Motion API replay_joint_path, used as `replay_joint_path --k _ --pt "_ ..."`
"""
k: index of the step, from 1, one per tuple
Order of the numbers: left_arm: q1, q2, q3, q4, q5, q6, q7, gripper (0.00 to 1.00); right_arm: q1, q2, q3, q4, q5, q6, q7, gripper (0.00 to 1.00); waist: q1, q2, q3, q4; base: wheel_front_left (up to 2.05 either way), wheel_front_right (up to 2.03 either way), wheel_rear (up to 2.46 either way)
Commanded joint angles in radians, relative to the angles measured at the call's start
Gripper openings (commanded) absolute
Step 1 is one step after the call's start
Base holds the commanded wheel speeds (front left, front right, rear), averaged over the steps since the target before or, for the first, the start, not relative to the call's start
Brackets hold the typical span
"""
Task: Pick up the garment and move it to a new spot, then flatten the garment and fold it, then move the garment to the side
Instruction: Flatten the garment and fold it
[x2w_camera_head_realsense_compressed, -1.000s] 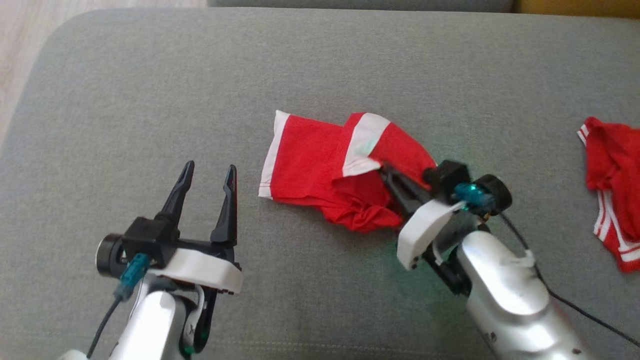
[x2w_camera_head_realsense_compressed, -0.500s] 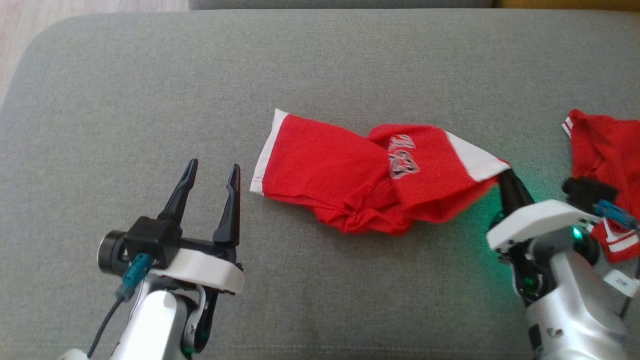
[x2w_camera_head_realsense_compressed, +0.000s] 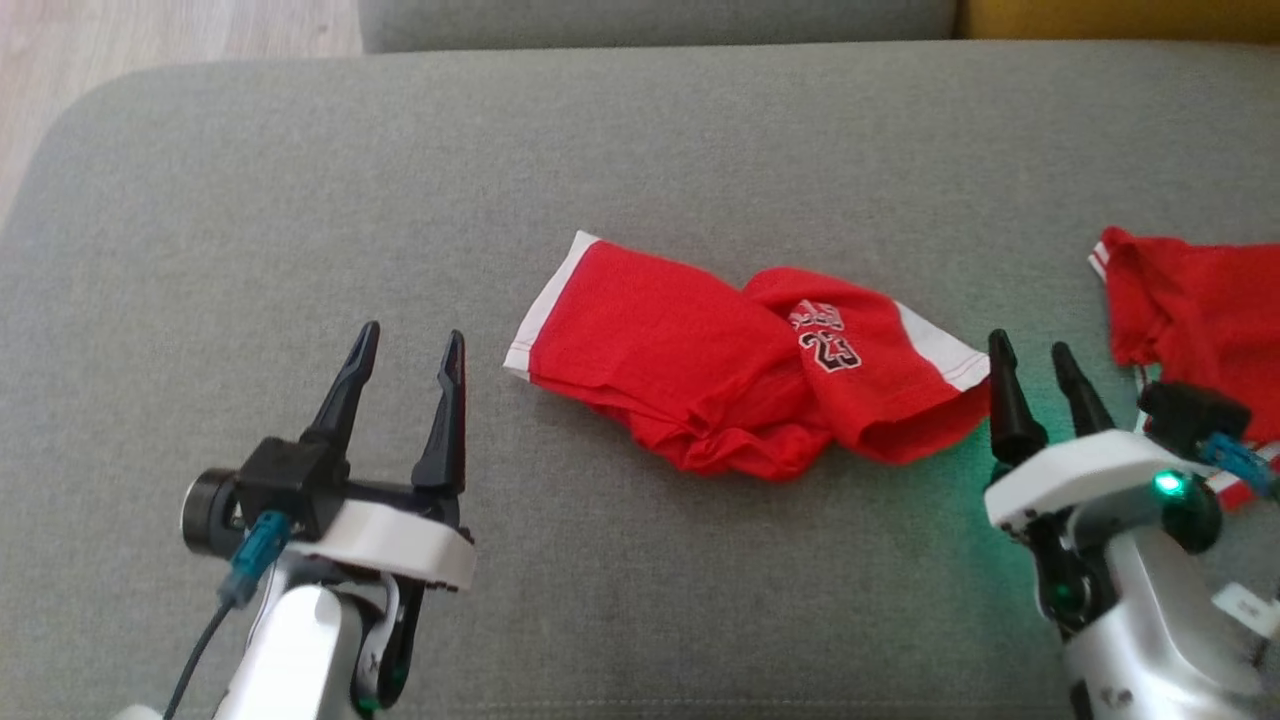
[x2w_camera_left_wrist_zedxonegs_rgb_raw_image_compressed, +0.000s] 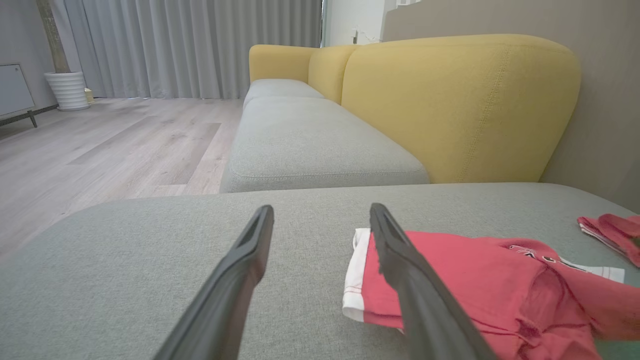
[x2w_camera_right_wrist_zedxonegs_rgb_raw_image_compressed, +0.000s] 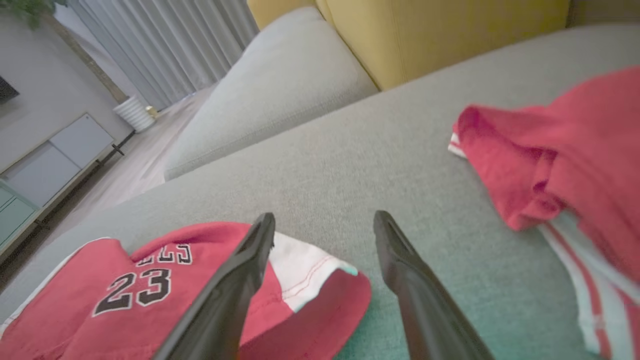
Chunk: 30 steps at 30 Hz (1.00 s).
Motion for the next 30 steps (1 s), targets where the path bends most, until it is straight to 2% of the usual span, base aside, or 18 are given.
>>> replay_joint_path --k 1,8,11,17,22,30 --pt "-0.012 0.003 0.038 -0.035 0.007 0.0 -0.012 1.0 0.012 -0.019 0.029 -0.057 -0.018 0.007 -0.018 1.0 0.0 0.0 -0.011 -0.007 0.0 0.0 0.0" --pt "0.022 0.007 0.054 -0.041 0.008 0.007 -0.012 1.0 0.115 -0.054 0.037 -0.318 -0.173 0.007 -0.004 1.0 0.0 0.0 -0.046 -0.033 0.0 0.0 0.0" --pt "0.035 0.009 0.056 -0.041 0.01 0.008 -0.012 1.0 0.162 -0.048 0.031 -0.438 -0.251 0.007 0.026 1.0 0.0 0.0 -0.063 -0.04 0.0 0.0 0.0" --pt "0.067 0.011 0.055 -0.039 0.012 0.013 -0.012 1.0 0.279 -0.014 0.027 -0.608 -0.32 0.007 0.096 1.0 0.0 0.0 -0.098 -0.048 0.0 0.0 0.0" --pt "0.088 0.017 0.054 -0.039 0.011 0.02 -0.012 1.0 0.345 0.007 0.032 -0.68 -0.338 0.007 0.135 1.0 0.0 0.0 -0.106 -0.053 0.0 0.0 0.0" --pt "0.091 0.021 0.047 -0.039 0.009 0.026 -0.011 1.0 0.364 0.019 0.038 -0.71 -0.341 0.007 0.16 1.0 0.0 0.0 -0.107 -0.053 0.0 0.0 0.0"
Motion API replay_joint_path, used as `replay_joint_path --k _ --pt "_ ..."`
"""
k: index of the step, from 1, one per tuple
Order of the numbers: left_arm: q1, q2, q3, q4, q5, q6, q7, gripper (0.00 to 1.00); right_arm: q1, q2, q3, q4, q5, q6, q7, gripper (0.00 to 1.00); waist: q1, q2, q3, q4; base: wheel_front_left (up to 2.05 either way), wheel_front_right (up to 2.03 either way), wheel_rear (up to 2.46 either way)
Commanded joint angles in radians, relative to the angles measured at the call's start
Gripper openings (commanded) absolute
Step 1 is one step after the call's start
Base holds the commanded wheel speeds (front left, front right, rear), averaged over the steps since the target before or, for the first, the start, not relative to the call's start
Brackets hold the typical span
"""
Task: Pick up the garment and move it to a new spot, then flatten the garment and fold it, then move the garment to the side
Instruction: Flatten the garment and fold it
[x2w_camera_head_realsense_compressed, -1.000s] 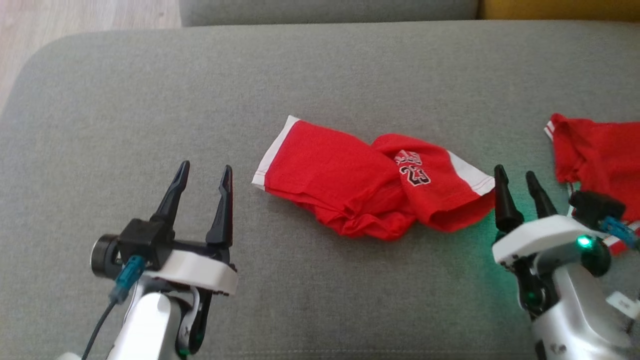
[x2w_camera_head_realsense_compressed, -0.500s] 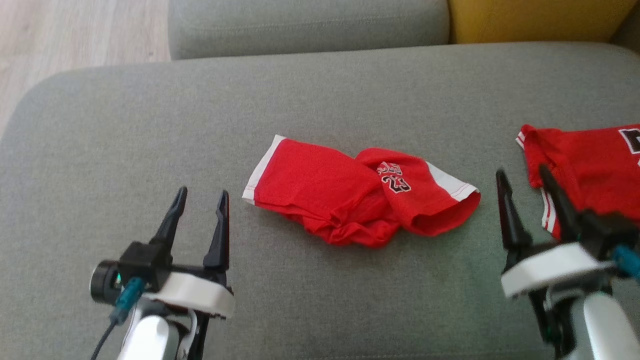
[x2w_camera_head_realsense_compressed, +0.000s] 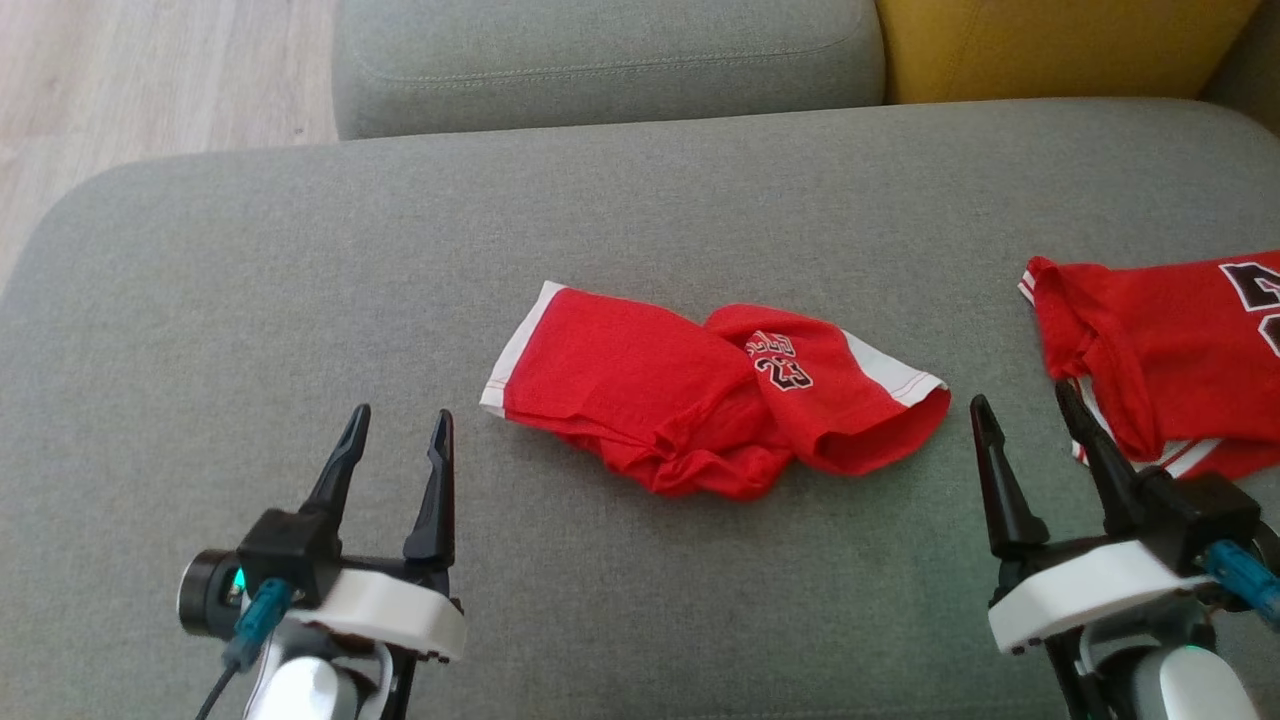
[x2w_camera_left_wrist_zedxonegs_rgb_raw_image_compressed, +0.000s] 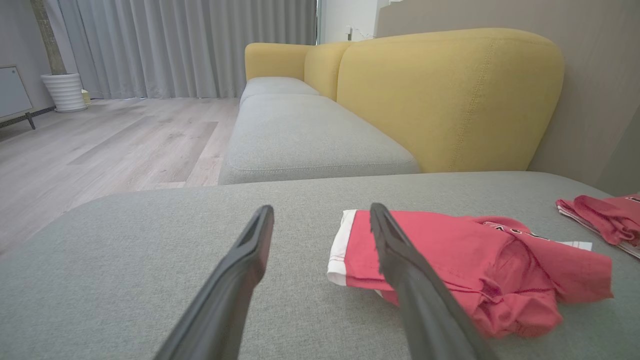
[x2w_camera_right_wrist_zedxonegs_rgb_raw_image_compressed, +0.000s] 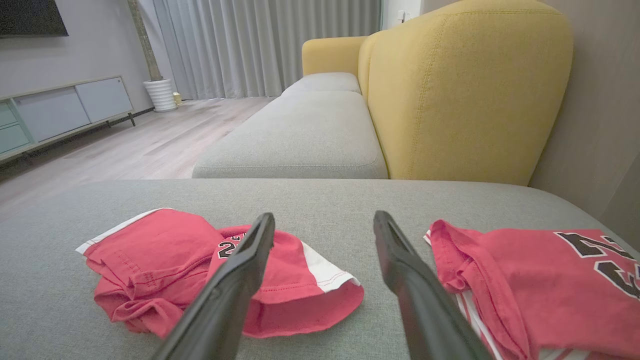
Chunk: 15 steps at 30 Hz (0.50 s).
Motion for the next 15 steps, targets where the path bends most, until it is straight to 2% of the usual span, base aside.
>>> replay_joint_path --k 1,11,15 --pt "-0.03 0.014 0.032 -0.034 0.001 0.008 -0.011 1.0 -0.021 0.001 0.027 -0.045 -0.01 0.007 0.005 1.0 0.0 -0.0001 -0.002 0.001 0.0 0.0 0.0" --pt "-0.038 0.017 0.026 -0.038 -0.004 0.011 -0.011 1.0 -0.03 0.003 0.037 -0.04 -0.011 0.007 0.01 1.0 0.0 -0.0001 0.01 0.007 0.0 0.0 0.0" --pt "-0.049 0.019 0.025 -0.043 -0.005 0.013 -0.011 1.0 -0.066 -0.014 0.086 -0.012 -0.011 0.007 0.021 1.0 0.0 -0.0001 0.028 0.011 0.0 0.0 0.0"
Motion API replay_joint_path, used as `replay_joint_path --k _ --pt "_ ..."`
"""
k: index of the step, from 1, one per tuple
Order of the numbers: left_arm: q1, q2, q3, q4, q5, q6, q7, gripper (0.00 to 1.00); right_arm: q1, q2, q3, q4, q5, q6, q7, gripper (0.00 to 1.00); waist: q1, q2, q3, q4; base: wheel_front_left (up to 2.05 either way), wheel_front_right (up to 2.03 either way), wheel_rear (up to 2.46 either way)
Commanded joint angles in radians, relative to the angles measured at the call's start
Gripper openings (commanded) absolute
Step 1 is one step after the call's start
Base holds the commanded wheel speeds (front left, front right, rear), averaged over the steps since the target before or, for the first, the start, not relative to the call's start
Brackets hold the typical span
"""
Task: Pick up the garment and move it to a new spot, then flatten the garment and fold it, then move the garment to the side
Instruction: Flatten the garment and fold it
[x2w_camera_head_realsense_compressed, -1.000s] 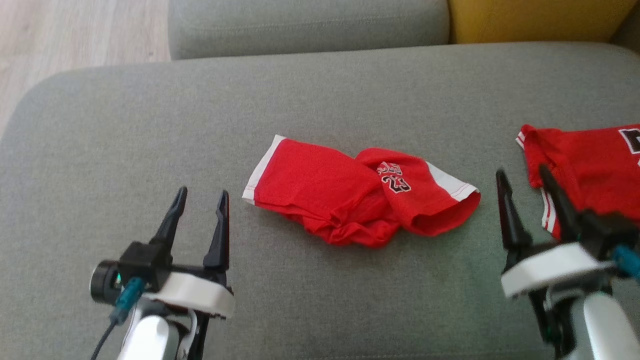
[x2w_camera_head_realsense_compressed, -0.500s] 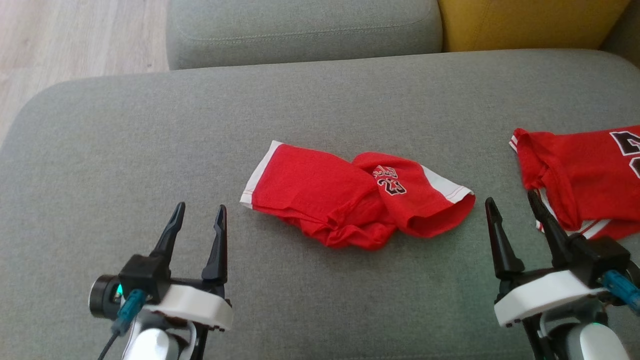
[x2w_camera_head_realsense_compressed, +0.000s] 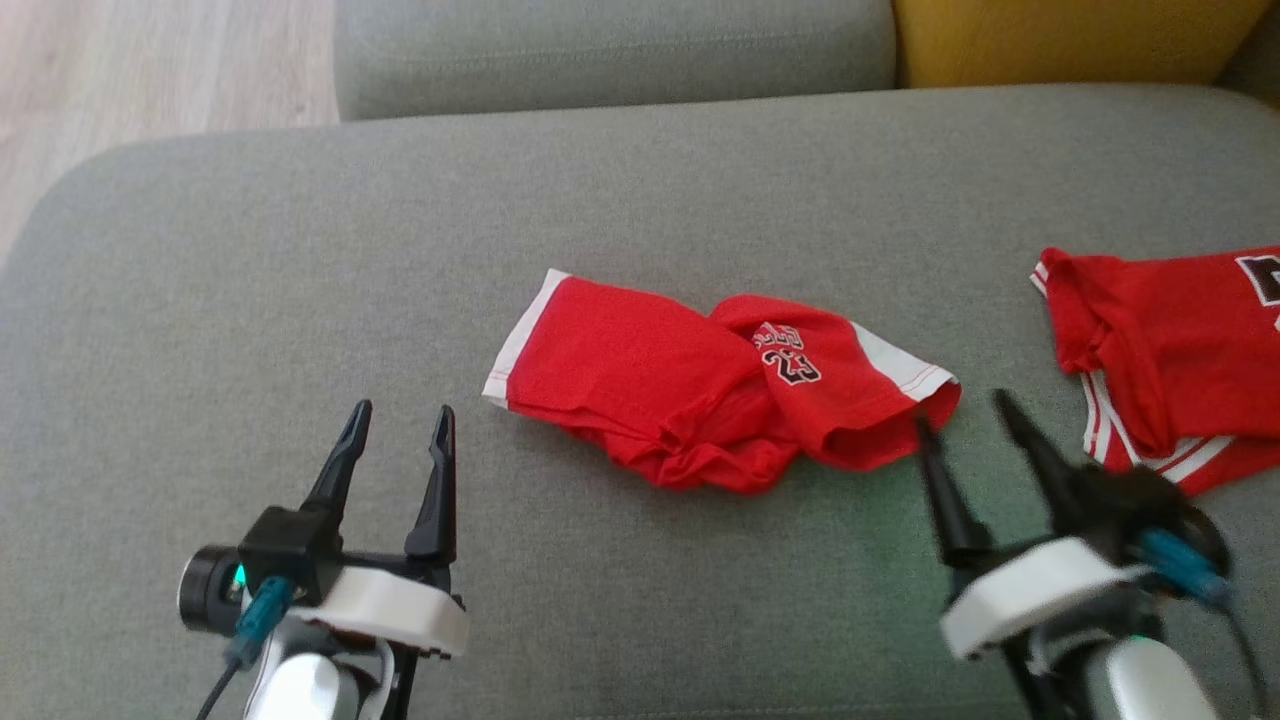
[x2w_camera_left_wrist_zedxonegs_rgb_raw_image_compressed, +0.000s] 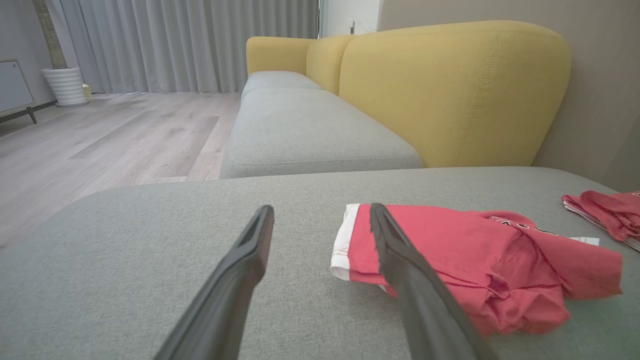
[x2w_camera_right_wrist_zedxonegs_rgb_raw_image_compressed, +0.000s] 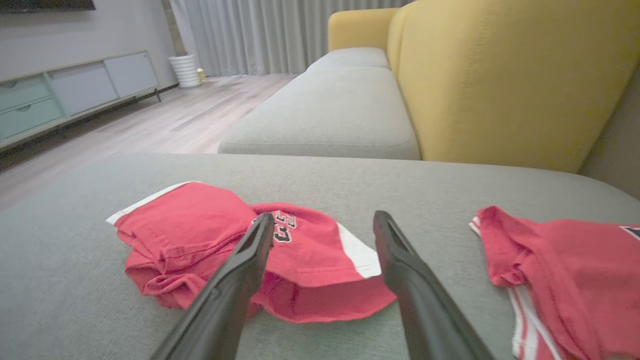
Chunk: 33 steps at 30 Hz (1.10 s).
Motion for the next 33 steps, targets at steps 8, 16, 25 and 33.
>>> replay_joint_path --k 8,16,25,33 --pt "-0.102 0.004 0.01 -0.036 0.001 -0.005 -0.011 1.0 -0.226 -0.086 0.295 0.143 0.035 0.007 0.028 1.0 0.0 -0.0001 0.072 0.04 0.0 0.0 0.0" --pt "-0.148 -0.013 0.001 -0.035 0.008 -0.008 -0.012 1.0 -0.406 -0.14 0.499 0.319 0.079 0.007 0.051 1.0 0.0 -0.0001 0.136 0.089 0.0 0.0 0.0" --pt "-0.162 -0.028 0.01 -0.037 0.015 -0.012 -0.012 1.0 -0.518 -0.154 0.598 0.423 0.103 0.007 0.089 0.0 0.0 -0.0001 0.163 0.105 0.0 0.0 0.0" --pt "-0.162 -0.035 0.028 -0.044 0.026 -0.018 -0.012 1.0 -0.554 -0.14 0.527 0.379 0.129 0.007 0.041 0.0 0.0 -0.0001 0.164 0.095 0.0 0.0 0.0"
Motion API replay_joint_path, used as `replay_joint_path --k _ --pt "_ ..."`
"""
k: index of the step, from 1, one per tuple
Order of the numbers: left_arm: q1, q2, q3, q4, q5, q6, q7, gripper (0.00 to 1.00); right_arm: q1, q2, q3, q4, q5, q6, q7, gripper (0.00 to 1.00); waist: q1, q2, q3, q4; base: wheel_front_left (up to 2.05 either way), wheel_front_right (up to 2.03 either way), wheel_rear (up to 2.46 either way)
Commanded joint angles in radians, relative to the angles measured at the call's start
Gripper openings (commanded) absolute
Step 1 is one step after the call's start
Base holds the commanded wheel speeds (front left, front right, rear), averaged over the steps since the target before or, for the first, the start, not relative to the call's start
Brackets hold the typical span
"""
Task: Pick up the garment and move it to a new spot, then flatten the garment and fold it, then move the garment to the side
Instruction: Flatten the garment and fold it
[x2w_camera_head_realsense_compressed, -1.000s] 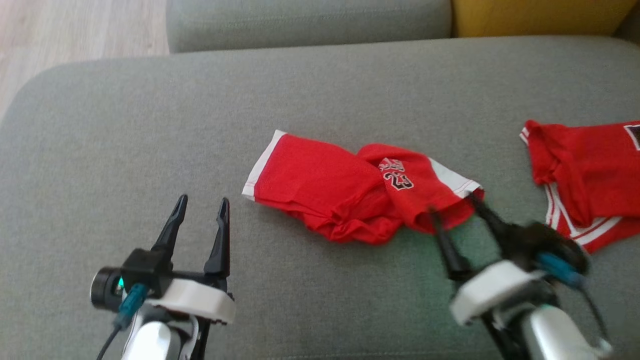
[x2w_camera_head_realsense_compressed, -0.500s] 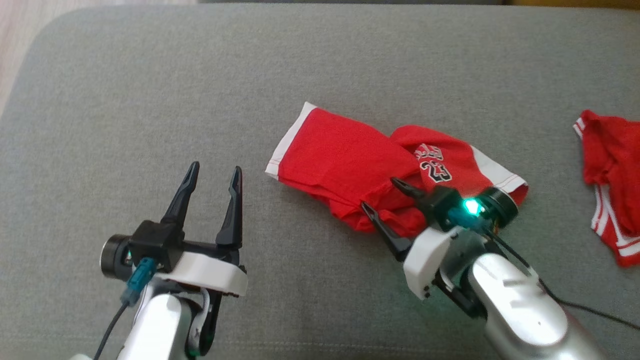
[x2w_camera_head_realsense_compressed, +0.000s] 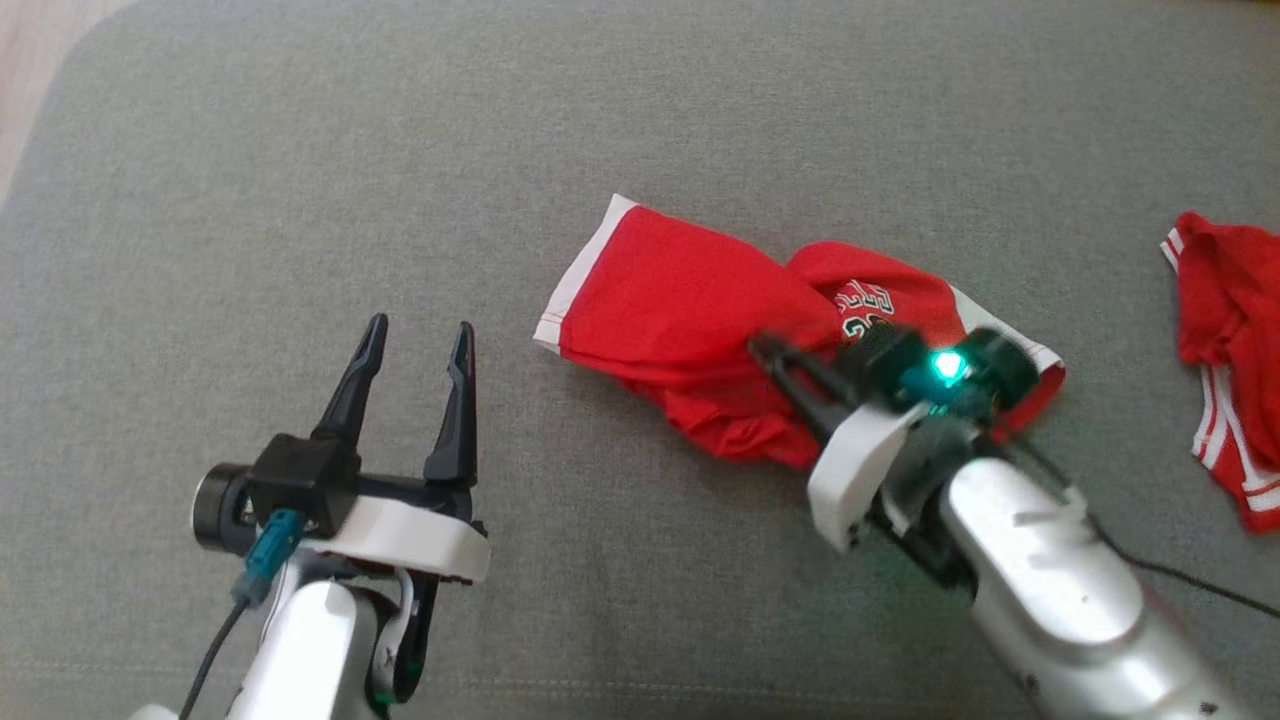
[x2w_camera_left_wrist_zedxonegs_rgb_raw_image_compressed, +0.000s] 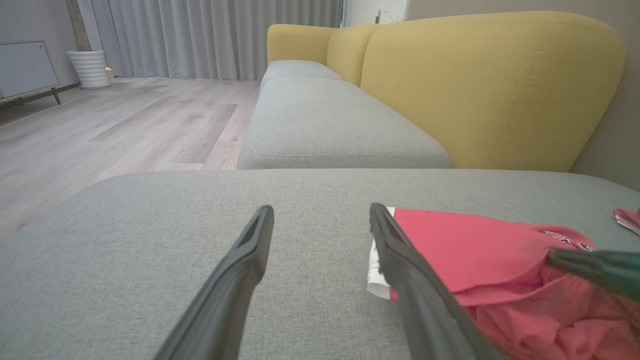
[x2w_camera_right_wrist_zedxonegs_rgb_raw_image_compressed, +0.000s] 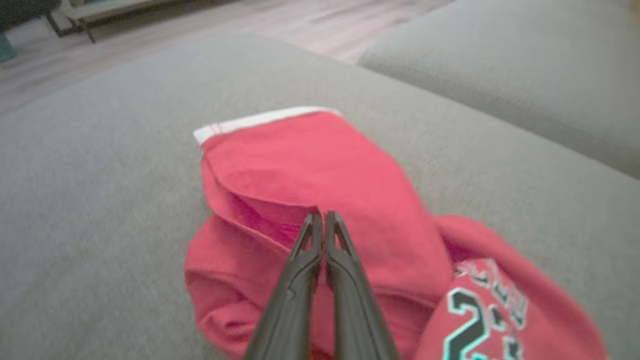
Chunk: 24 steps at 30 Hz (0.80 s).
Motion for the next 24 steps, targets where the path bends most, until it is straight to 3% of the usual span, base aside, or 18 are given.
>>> replay_joint_path --k 1,10,18,22,24 --pt "-0.043 0.001 0.037 -0.037 0.015 -0.007 -0.012 1.0 -0.044 0.016 -0.027 -0.045 0.009 0.007 -0.014 0.0 0.0 0.0 0.001 -0.003 0.0 0.0 0.0" --pt "-0.063 -0.007 0.032 -0.038 0.022 -0.023 -0.012 1.0 -0.165 0.046 -0.275 0.036 0.02 0.007 -0.036 0.0 0.0 0.0 0.025 0.01 0.0 0.0 0.0" --pt "-0.101 -0.023 0.007 -0.035 0.023 -0.037 -0.012 1.0 -0.326 0.081 -0.566 0.347 0.188 0.007 -0.064 0.0 0.0 0.0 0.076 0.068 0.0 0.0 0.0" --pt "-0.112 -0.028 -0.001 -0.037 0.021 -0.038 -0.012 1.0 -0.372 0.072 -0.643 0.495 0.233 0.007 -0.079 0.0 0.0 0.0 0.093 0.083 0.0 0.0 0.0" --pt "-0.114 -0.029 0.0 -0.039 0.021 -0.036 -0.012 1.0 -0.382 0.067 -0.643 0.541 0.241 0.007 -0.088 0.39 0.0 0.0 0.1 0.081 0.0 0.0 0.0"
